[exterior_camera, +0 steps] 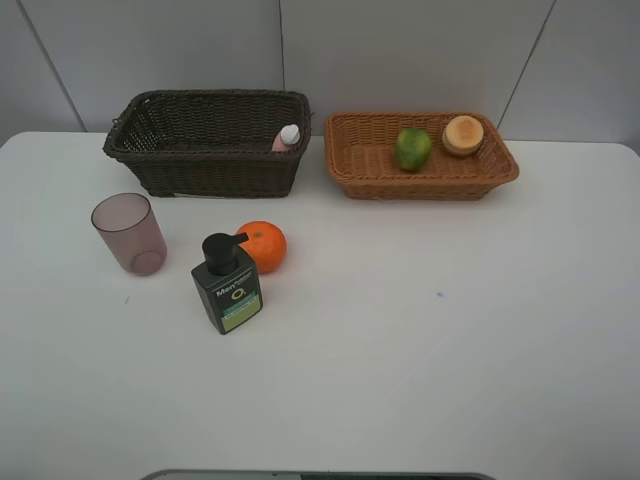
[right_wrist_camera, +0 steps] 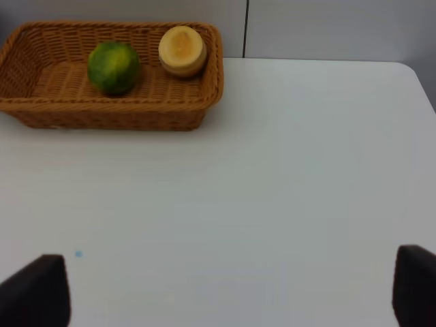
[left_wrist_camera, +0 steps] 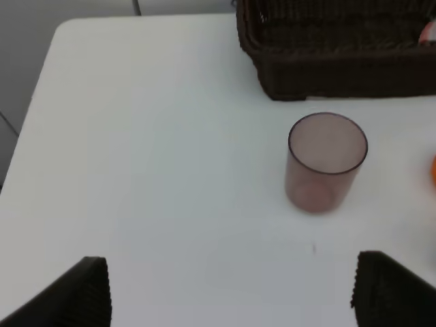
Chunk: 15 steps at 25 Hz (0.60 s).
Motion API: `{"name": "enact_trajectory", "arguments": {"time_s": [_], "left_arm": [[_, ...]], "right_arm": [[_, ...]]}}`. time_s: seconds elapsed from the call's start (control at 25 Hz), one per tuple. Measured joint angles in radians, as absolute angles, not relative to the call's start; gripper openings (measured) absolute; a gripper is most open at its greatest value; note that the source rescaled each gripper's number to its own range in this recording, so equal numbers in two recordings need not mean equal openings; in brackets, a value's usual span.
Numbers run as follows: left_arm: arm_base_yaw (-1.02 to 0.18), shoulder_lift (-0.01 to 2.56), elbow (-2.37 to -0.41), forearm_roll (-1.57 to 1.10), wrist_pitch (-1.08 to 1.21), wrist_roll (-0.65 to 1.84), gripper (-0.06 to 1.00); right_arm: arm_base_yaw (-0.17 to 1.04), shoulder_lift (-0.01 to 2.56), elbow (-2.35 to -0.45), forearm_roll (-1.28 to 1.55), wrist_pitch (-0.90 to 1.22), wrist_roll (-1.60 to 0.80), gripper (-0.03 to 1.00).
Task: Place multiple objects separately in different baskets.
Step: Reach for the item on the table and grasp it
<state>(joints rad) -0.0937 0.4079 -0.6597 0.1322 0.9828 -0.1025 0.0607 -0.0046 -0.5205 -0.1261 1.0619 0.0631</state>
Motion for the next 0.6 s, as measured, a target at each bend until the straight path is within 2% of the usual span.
{"name": "enact_trajectory", "arguments": {"time_s": [0.36,0.6], "left_arm": [[-0.094,1.045,-0.825,0.069,0.936,-0.102,0.91],[-0.094,1.349,-0.933,0.053,0.931,-0.098,0.91]], "right_arm": [[0.061,-0.005,-0.521,-0.126,1.062,0.063,1.00],[0.061,-0.005,-0.521,-0.126,1.062,0.063,1.00]]}}
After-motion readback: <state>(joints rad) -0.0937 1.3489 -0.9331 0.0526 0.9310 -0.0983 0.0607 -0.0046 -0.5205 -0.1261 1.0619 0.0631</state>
